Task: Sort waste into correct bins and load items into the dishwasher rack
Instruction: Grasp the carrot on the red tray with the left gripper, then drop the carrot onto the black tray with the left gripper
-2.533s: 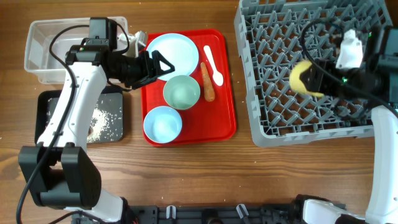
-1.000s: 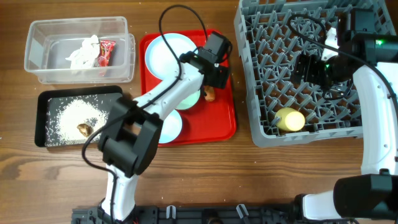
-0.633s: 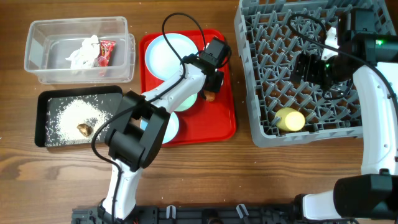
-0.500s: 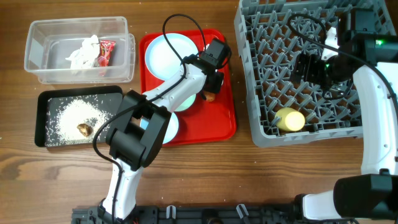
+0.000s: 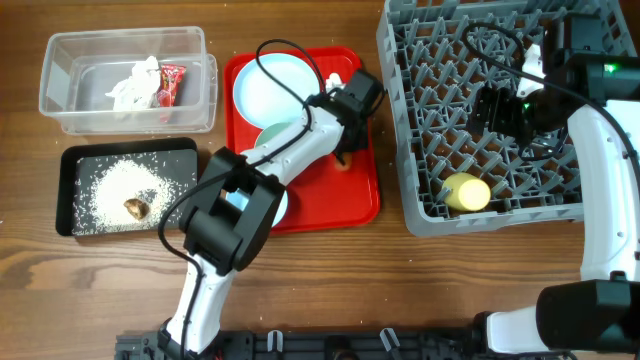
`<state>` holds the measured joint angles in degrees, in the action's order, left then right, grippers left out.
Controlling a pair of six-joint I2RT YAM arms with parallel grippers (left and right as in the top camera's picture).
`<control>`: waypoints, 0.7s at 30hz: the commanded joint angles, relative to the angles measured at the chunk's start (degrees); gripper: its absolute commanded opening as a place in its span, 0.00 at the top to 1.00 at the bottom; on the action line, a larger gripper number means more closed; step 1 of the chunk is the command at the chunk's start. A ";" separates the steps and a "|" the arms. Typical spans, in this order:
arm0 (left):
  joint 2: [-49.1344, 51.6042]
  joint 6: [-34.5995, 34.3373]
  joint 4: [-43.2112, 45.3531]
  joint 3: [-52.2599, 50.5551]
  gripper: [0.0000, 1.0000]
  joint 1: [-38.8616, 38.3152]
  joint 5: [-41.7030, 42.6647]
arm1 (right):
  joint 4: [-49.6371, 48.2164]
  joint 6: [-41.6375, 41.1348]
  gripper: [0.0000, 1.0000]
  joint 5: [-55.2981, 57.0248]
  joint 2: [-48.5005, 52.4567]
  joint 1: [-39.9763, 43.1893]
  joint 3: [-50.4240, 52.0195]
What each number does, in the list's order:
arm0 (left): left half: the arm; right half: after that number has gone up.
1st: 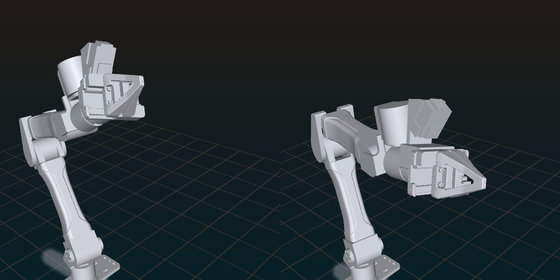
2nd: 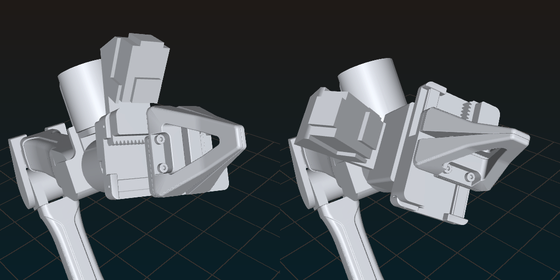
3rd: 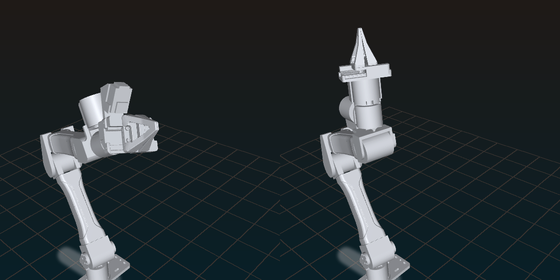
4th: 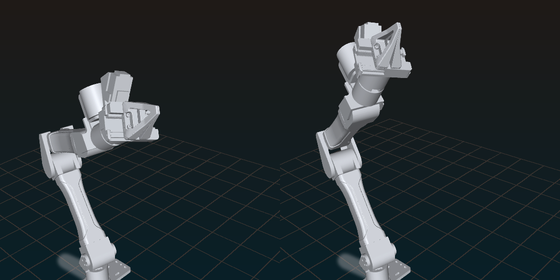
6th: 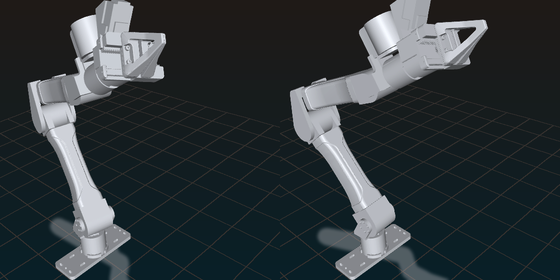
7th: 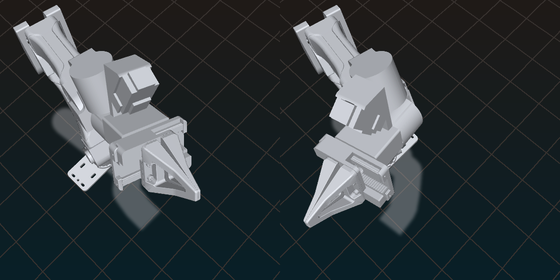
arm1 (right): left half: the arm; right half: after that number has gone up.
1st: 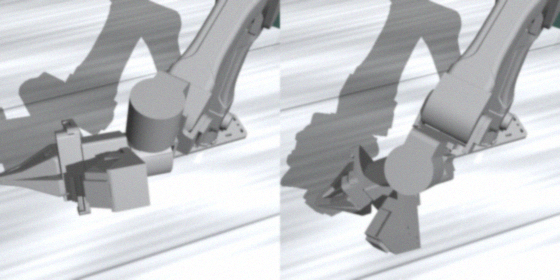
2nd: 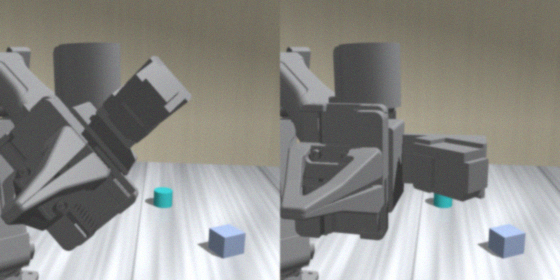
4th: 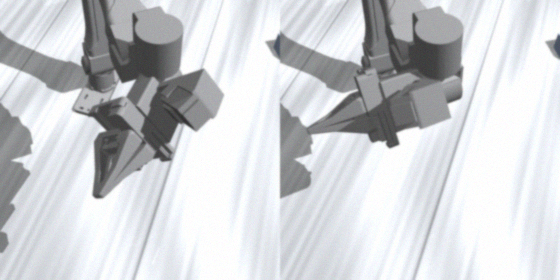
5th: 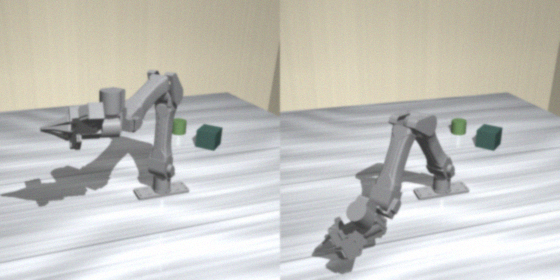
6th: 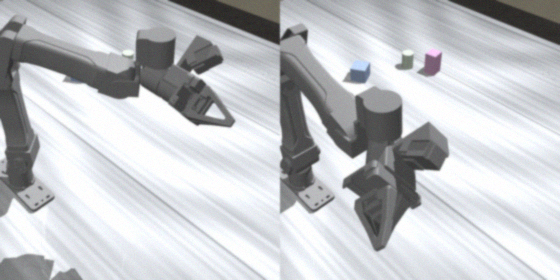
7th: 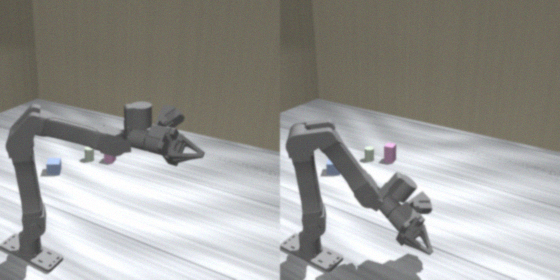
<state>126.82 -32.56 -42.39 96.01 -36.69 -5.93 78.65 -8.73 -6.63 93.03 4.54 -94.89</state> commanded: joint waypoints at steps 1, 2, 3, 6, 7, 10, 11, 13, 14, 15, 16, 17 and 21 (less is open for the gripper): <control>-6.16 0.44 -8.11 9.94 0.91 1.99 0.48 | 0.02 1.11 0.02 -0.94 -0.68 -0.20 -0.83; -9.09 0.81 -12.68 12.76 0.93 3.80 0.44 | 0.02 1.22 0.02 -0.94 -0.68 -0.20 -0.83; -12.07 0.79 -15.43 13.64 0.93 5.97 0.46 | 0.00 1.25 0.02 -0.94 -0.68 -0.20 -0.83; -18.78 0.55 -21.38 13.64 0.95 13.38 0.44 | -0.02 1.25 0.02 -0.94 -0.68 -0.20 -0.83; -20.57 0.50 -23.91 13.64 0.96 17.40 0.44 | -0.07 1.25 0.02 -0.94 -0.68 -0.20 -0.83; -21.42 -2.47 -30.62 13.42 0.96 30.34 0.04 | -0.61 1.25 0.01 -0.96 -0.68 -0.20 -0.83; -21.33 -3.54 -31.87 12.28 0.96 34.82 0.07 | -0.66 1.25 0.01 -0.94 -0.68 -0.20 -0.83; -21.33 -6.80 -32.06 8.44 0.96 42.38 0.07 | -0.85 1.25 0.01 -0.94 -0.68 -0.20 -0.83; -21.33 -8.87 -31.76 6.32 0.96 45.05 0.07 | -0.87 1.25 0.01 -0.94 -0.68 -0.20 -0.83; -21.33 -11.19 -31.32 3.48 0.96 48.11 0.07 | -0.87 1.27 0.01 -0.94 -0.68 -0.20 -0.83; -21.33 -14.08 -29.77 -0.87 0.96 51.58 0.07 | -0.92 1.25 0.01 -0.96 -0.68 -0.20 -0.83; -21.33 -15.43 -28.28 -3.74 0.96 53.27 0.07 | -0.92 1.25 0.01 -0.94 -0.68 -0.20 -0.83; -21.35 -20.33 -18.78 -16.74 0.96 56.74 0.00 | -0.85 1.22 0.01 -0.96 -0.68 -0.20 -0.83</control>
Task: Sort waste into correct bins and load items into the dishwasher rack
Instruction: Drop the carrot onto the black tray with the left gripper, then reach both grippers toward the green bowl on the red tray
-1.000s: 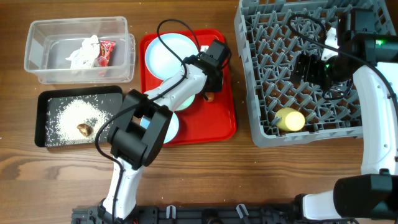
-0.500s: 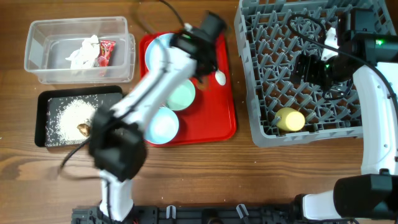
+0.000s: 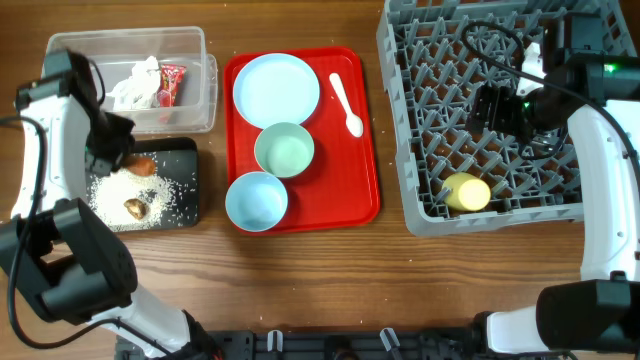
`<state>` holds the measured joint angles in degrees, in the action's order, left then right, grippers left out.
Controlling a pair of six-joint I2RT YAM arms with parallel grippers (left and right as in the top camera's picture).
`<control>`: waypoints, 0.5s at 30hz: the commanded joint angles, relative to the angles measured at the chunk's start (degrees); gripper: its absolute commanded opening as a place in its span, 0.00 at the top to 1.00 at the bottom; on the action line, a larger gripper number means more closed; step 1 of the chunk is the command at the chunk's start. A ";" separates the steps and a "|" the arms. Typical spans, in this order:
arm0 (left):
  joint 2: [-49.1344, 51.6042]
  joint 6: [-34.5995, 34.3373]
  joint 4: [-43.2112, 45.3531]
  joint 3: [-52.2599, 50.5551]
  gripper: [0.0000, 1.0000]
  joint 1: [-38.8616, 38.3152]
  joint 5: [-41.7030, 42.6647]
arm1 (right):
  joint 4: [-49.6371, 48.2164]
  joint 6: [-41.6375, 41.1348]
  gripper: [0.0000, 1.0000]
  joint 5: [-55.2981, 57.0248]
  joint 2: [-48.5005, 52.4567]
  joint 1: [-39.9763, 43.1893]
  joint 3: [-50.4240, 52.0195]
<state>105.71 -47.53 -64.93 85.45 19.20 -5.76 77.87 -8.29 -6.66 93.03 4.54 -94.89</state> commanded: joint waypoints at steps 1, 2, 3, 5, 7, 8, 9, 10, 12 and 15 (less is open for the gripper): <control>-0.22 -6.43 5.46 -8.02 0.96 0.85 -0.39 | -0.09 0.74 0.01 -0.94 -0.68 -0.20 -0.83; -0.22 -7.91 8.48 -10.69 0.96 0.85 -0.59 | -0.09 0.72 0.01 -0.94 -0.68 -0.20 -0.83; -0.22 -10.21 11.69 -13.86 0.96 0.85 -0.92 | -0.07 0.66 0.01 -0.96 -0.68 -0.20 -0.83; -0.22 -13.66 17.97 -19.06 0.96 0.85 -2.03 | -0.04 0.66 0.01 -0.96 -0.68 -0.20 -0.83; -0.22 -14.91 24.35 -23.23 0.96 0.85 -2.27 | -0.04 0.68 0.01 -0.96 -0.68 -0.20 -0.83; -0.22 -14.91 26.12 -24.24 0.96 0.85 -2.27 | -0.02 0.66 0.01 -0.96 -0.68 -0.20 -0.83; -0.22 -14.88 27.69 -25.09 0.95 0.85 -2.27 | -0.02 0.66 0.01 -0.98 -0.68 -0.20 -0.83; -0.22 -14.86 28.30 -25.16 0.91 0.85 -2.25 | -0.04 0.66 0.01 -0.98 -0.68 -0.20 -0.83; -0.52 -13.44 29.46 -24.92 0.80 0.85 -2.01 | 0.00 0.66 0.01 -0.98 -0.68 -0.20 -0.83; -2.64 -6.14 28.48 -22.93 0.75 0.83 0.39 | -0.02 0.66 0.01 -0.98 -0.68 -0.20 -0.83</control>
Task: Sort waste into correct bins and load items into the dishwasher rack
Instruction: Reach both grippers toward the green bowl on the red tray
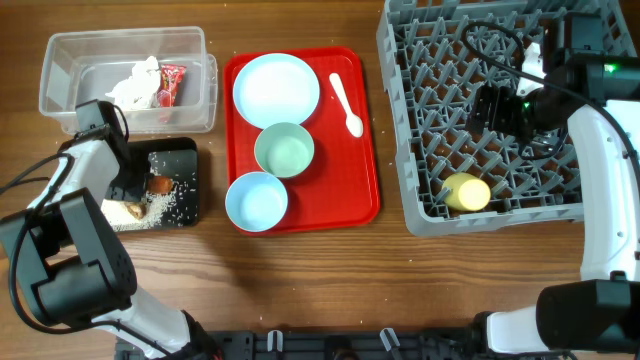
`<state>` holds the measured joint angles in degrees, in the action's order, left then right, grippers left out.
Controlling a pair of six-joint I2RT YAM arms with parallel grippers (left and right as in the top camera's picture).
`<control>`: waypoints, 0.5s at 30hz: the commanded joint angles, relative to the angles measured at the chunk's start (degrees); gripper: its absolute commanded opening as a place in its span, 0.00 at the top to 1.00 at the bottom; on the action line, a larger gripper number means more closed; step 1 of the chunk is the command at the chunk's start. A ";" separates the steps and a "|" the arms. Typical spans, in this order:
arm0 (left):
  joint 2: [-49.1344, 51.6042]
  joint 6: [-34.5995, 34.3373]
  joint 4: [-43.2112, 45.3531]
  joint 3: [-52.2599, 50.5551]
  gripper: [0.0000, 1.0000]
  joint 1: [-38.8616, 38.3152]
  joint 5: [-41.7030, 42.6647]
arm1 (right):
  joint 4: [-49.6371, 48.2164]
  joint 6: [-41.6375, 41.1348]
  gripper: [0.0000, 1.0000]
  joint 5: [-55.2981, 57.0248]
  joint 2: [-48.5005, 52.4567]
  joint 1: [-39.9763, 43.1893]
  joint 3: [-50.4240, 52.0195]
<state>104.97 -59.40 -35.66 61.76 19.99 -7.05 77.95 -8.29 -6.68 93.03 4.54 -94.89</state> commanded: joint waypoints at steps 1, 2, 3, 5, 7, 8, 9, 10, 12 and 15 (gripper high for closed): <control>-3.74 6.99 -2.58 1.84 0.69 0.04 1.64 | -0.11 0.66 0.01 -0.96 -0.68 -0.20 -0.83; -5.09 8.33 -3.19 2.21 0.57 0.07 1.66 | -0.11 0.66 0.01 -0.96 -0.68 -0.20 -0.83; -7.72 11.47 -3.43 2.23 0.25 0.07 1.64 | -0.11 0.66 0.01 -0.94 -0.68 -0.20 -0.83; -12.70 14.64 -5.25 2.23 0.03 0.07 1.62 | -0.11 0.66 0.01 -0.96 -0.68 -0.20 -0.83; -15.76 16.57 -6.23 2.23 0.01 0.07 1.64 | -0.11 0.72 0.01 -0.94 -0.68 -0.20 -0.83; -17.40 17.33 -6.91 2.23 0.04 0.04 1.73 | -0.11 0.76 0.01 -0.94 -0.68 -0.20 -0.83; -20.68 24.74 -7.08 2.23 0.12 0.04 9.42 | -0.13 0.76 0.01 -0.96 -0.68 -0.20 -0.83; -21.57 29.49 -6.80 2.23 0.14 -0.13 13.81 | -0.17 0.76 0.01 -0.96 -0.68 -0.20 -0.83; -22.49 40.74 -6.62 2.23 0.16 -1.90 23.54 | -0.39 0.79 0.01 -1.36 -0.68 -0.20 -0.83; -22.47 50.93 -8.09 2.23 0.18 -10.62 27.63 | -1.18 0.83 0.01 -3.43 -0.68 -0.20 -0.83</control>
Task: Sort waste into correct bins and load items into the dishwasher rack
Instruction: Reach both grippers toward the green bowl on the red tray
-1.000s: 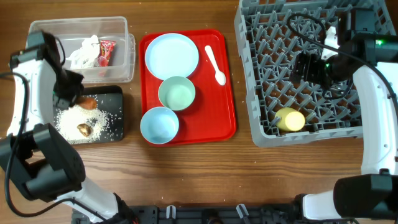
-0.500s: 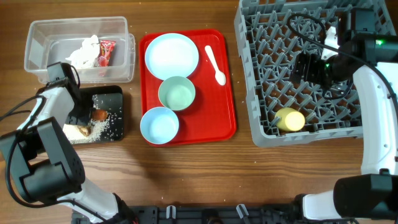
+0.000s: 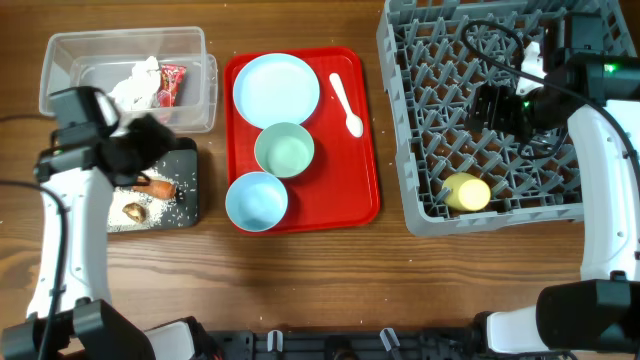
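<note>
My left gripper (image 3: pixel 152 140) hovers over the top right corner of the black tray (image 3: pixel 188 205); its jaws are too dark to read. An orange-brown food scrap (image 3: pixel 160 187) lies on the rice in that tray, with a second brown scrap (image 3: pixel 133 210) beside it. The red tray (image 3: pixel 368 190) holds a white plate (image 3: pixel 276 88), a green bowl (image 3: pixel 284 150), a blue bowl (image 3: pixel 256 200) and a white spoon (image 3: pixel 346 103). My right gripper (image 3: pixel 490 106) rests low inside the grey dishwasher rack (image 3: pixel 410 200), above a yellow cup (image 3: pixel 466 192).
A clear plastic bin (image 3: pixel 60 100) at the back left holds white tissue (image 3: pixel 132 82) and a red wrapper (image 3: pixel 171 84). Bare wooden table runs along the front edge and between the red tray and the rack.
My left gripper has shifted from the left part of the black tray to above its top right corner. The orange-brown scrap lies in the rice, about where it was. The right arm is unchanged.
First my left arm reached across the red tray, with a small orange piece under the gripper beside the spoon. Then the gripper was at the black tray with the orange scrap next to it. Later the scrap sat in the rice, and now the gripper stands away from it.
</note>
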`<state>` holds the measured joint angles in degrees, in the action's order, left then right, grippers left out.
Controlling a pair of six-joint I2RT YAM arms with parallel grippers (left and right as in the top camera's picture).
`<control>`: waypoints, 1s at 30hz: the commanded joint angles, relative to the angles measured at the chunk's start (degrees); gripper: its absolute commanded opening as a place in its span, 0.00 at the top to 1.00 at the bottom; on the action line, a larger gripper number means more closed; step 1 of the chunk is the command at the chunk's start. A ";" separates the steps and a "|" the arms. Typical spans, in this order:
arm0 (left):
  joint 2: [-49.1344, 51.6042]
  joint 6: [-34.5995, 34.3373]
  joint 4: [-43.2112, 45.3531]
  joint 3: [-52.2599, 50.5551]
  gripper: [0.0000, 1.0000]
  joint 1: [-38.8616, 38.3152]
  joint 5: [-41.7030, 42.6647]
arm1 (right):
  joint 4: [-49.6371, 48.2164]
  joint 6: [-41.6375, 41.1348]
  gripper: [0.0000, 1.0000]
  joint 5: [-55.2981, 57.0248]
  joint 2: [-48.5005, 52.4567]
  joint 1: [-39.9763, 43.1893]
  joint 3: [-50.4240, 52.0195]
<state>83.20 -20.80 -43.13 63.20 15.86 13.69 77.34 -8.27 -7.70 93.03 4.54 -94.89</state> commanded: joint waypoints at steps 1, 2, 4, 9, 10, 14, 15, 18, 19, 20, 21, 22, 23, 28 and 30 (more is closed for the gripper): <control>-0.70 12.31 -0.11 0.79 0.18 -9.94 6.21 | -0.70 0.83 0.01 -2.97 -0.68 -0.20 -0.83; -0.70 12.28 0.55 0.81 0.18 -13.60 5.97 | -0.76 0.83 0.01 -2.95 -0.68 -0.20 -0.83; -0.70 12.28 1.11 0.92 0.19 -20.26 4.35 | -0.85 1.14 0.00 -3.54 -0.66 -0.20 -0.83; -0.42 12.24 2.43 0.92 0.20 -33.73 -7.96 | -3.52 3.96 0.01 -12.55 -0.68 -1.05 -0.83; -0.42 11.13 2.84 0.92 0.18 -34.38 -8.98 | -4.52 3.78 0.03 -14.40 -0.66 -2.03 -0.83; -0.72 -0.90 3.45 1.11 0.10 -28.63 -9.70 | -15.80 -4.00 0.08 -15.50 -0.44 -14.84 0.11; -0.94 -2.64 3.23 1.11 0.08 -25.00 -8.37 | -20.63 -8.52 0.12 -11.98 0.50 -20.13 1.11; -1.03 -2.62 2.64 1.11 0.06 -21.09 -6.88 | -27.34 -13.64 0.17 -8.02 5.33 -28.85 1.92; -1.03 -2.62 2.32 1.11 0.05 -19.89 -6.88 | -29.27 -15.56 0.21 -7.15 8.44 -31.78 1.92; -1.03 -2.62 2.05 1.11 0.04 -18.84 -6.88 | -31.43 -17.70 0.26 -6.10 12.59 -34.53 1.92; -1.03 -2.62 1.66 1.11 0.03 -18.08 -6.91 | -32.61 -19.39 0.30 -5.31 16.24 -36.09 1.92; -1.03 -2.60 1.22 1.11 0.02 -17.81 -6.93 | -33.03 -20.46 0.35 -5.20 19.41 -36.83 1.92; -1.03 -2.36 0.66 1.11 0.02 -17.81 -6.99 | -33.09 -20.41 0.37 -5.22 24.15 -37.16 1.92; -1.01 -2.38 0.20 1.11 0.02 -17.81 -8.90 | -33.42 -20.70 0.57 -6.49 31.43 -37.09 1.92; -1.01 -2.38 0.20 1.09 0.02 -17.81 -8.90 | -33.24 -21.97 0.70 -6.03 31.61 -37.09 1.92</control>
<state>83.13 -22.85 -42.92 63.29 -2.17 5.74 44.25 -28.53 -14.31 124.73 -32.60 -93.03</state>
